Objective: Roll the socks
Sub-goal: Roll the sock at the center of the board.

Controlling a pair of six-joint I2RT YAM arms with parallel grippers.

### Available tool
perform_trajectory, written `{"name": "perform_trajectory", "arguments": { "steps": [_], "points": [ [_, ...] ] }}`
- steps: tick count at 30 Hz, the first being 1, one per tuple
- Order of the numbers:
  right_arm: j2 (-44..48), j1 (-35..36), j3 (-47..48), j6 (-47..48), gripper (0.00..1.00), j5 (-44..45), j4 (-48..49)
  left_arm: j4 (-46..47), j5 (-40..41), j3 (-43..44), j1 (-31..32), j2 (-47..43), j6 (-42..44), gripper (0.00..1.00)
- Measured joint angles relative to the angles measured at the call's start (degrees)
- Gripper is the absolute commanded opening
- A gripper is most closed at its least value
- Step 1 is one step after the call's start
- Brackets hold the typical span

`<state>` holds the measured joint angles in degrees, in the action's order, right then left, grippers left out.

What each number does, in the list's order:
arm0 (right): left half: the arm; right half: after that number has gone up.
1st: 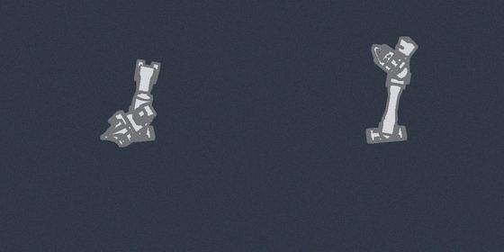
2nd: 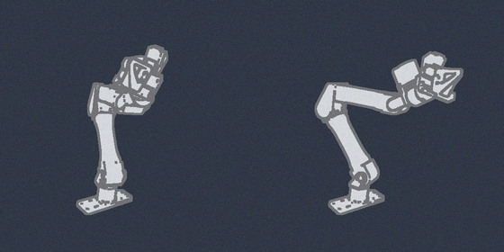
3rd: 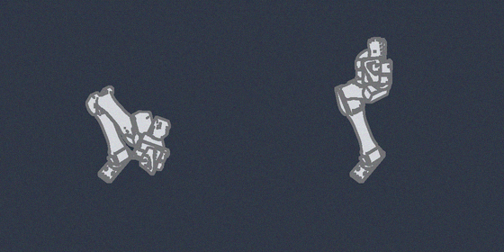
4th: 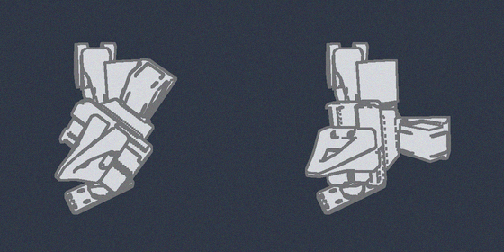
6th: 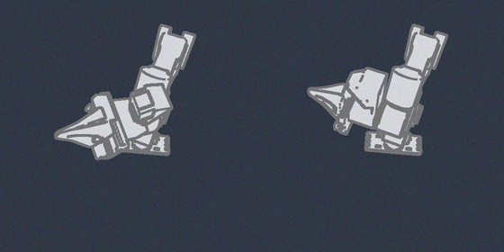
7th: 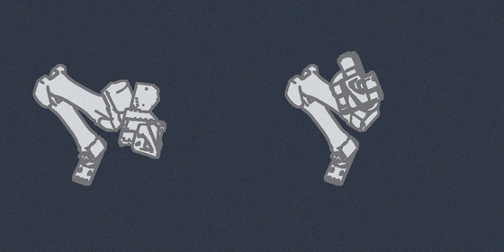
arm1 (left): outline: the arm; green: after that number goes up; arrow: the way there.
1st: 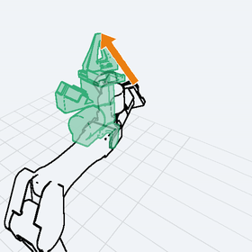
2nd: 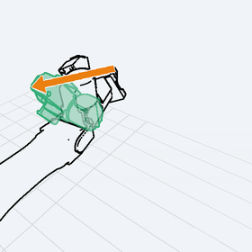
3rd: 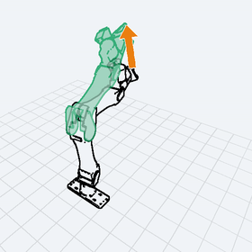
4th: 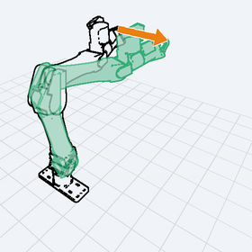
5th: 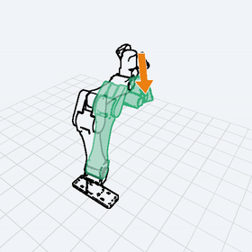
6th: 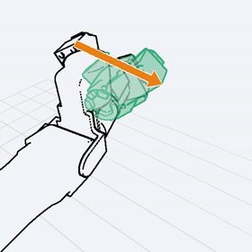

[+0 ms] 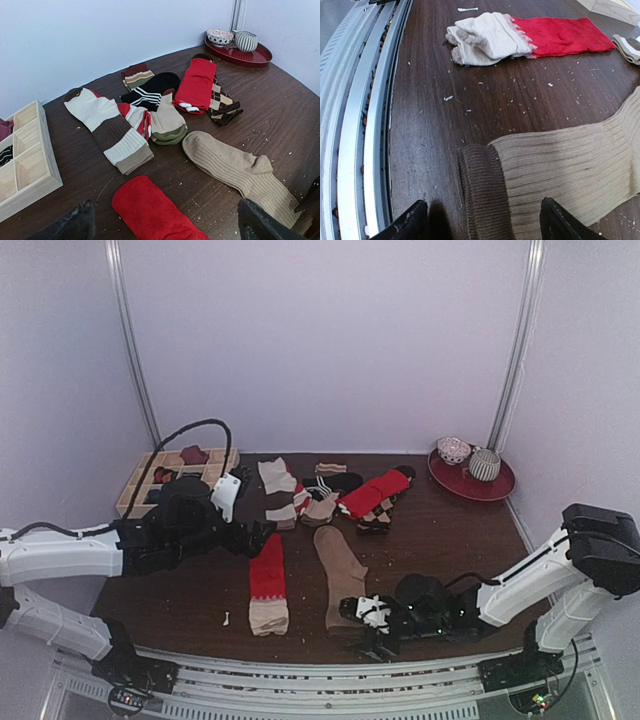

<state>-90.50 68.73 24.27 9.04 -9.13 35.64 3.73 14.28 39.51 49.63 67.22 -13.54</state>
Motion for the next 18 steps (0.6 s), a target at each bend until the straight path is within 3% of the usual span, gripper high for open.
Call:
{"name": "perform_trajectory", "arguments": {
  "steps": [3,6,14,18],
  "points": [
    [-1.3,0.0,0.5,-0.3,0.66,-0.8,-1.3,-0.5,-0.3,0.0,0.0,0.0,0.0,0.98],
    [-2.2,0.0,1.7,-1.0,0.46,-1.3,-2.4,-0.9,-1.1,0.0,0.0,0.0,0.3,0.98],
    [-2.6,-0.6,2.9,-8.2,0.24,-0.6,-4.0,1.2,-9.8,-0.5,0.0,0.1,2.2,0.90],
    [-2.7,-4.0,5.6,-15.2,0.17,-7.0,-7.6,5.9,-19.1,-3.2,0.7,1.1,4.5,0.89]
  ]
}}
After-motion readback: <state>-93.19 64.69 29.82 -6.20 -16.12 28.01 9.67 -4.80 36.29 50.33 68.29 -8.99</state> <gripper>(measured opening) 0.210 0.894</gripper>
